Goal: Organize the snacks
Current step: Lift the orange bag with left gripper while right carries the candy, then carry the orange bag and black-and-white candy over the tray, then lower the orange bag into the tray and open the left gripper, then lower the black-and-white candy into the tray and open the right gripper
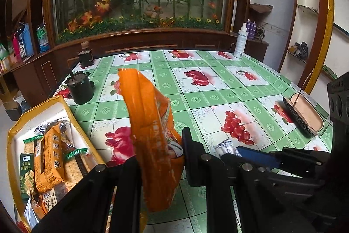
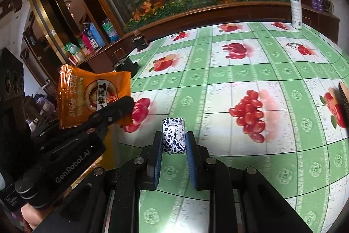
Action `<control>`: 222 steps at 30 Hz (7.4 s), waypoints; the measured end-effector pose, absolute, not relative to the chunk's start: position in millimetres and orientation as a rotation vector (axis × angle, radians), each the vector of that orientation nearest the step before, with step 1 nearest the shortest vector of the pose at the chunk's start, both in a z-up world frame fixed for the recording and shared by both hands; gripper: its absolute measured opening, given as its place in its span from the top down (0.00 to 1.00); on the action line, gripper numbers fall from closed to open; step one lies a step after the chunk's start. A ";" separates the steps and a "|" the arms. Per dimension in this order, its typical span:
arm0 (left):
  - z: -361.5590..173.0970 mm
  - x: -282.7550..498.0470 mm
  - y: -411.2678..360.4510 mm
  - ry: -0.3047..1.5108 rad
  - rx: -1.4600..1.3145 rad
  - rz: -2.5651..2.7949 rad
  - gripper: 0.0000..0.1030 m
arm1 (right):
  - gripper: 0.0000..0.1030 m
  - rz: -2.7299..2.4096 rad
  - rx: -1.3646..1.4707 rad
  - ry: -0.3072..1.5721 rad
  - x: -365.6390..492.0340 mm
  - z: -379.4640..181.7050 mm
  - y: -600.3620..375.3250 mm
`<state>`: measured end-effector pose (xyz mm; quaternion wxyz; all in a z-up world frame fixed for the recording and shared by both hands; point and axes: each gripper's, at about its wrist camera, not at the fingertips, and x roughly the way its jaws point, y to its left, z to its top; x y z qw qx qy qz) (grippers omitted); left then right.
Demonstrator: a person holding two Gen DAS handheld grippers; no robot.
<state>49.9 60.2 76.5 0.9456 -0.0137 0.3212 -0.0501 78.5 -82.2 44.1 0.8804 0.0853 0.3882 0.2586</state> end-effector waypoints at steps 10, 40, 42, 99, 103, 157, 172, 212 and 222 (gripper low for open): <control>82.2 47.4 72.1 0.638 -0.050 -0.072 0.85 | 0.78 0.556 0.184 0.808 83.8 49.3 -66.1; 104.7 35.1 203.5 0.575 -0.291 0.127 0.85 | 0.77 0.693 0.108 0.778 91.8 80.5 40.2; 102.8 34.7 218.0 0.580 -0.320 0.151 0.85 | 0.77 0.704 0.099 0.780 92.2 80.8 47.4; 44.0 55.4 312.7 0.824 -0.413 0.426 0.84 | 0.77 0.733 -0.065 0.953 157.3 40.0 193.1; 44.0 55.1 313.0 0.824 -0.414 0.426 0.84 | 0.77 0.731 -0.059 0.966 160.0 37.0 195.2; 42.2 57.9 314.4 0.823 -0.433 0.430 0.60 | 0.76 0.754 -0.028 0.998 167.0 32.6 190.2; 48.3 53.3 317.0 0.798 -0.446 0.434 0.48 | 0.73 0.753 -0.024 0.976 162.7 39.7 183.2; 67.0 36.2 304.6 0.737 -0.435 0.430 0.39 | 0.62 0.751 -0.023 0.956 125.3 59.7 151.3; 72.0 20.5 289.7 0.718 -0.421 0.426 0.39 | 0.62 0.757 -0.010 0.950 112.3 66.2 131.5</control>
